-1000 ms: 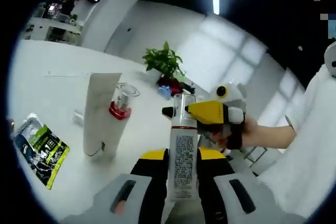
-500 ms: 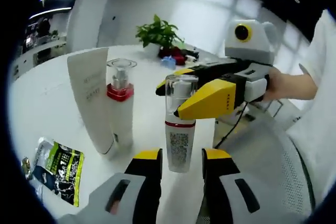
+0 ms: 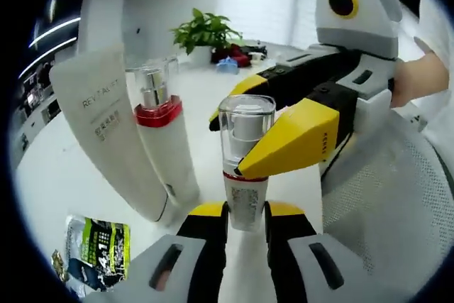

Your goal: Arrange the skincare products in the storage area until every visible bottle or jar stands upright without overlapping.

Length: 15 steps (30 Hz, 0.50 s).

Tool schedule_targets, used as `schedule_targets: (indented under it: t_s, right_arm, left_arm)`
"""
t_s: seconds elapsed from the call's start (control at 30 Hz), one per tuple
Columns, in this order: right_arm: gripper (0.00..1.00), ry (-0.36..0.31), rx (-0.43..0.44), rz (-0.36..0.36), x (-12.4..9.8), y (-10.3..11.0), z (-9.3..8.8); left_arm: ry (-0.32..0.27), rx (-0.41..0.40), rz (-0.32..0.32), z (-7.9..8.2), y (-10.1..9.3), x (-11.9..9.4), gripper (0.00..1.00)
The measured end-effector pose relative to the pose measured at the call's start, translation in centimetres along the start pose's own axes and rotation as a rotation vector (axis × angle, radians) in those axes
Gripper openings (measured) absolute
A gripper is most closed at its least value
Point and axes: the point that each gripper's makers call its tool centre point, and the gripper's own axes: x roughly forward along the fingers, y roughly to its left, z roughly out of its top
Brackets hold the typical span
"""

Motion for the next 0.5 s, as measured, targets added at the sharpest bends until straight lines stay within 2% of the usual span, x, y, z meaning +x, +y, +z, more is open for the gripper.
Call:
schedule_targets:
  t_s: [0.2, 0.5]
  right_arm:
    - [0.22, 0.023, -0.029, -0.028, 0.5, -0.3, -0.8]
    - [0.22, 0.044, -0.021, -0.06, 1.4, -1.2, -1.6]
  left_arm:
    - [0.015, 0.074, -0.005, -0.4, 0.8, 1.2, 0.16]
    - [0.035, 0.074, -0.013, -1.0, 1.9, 2.0, 0.16]
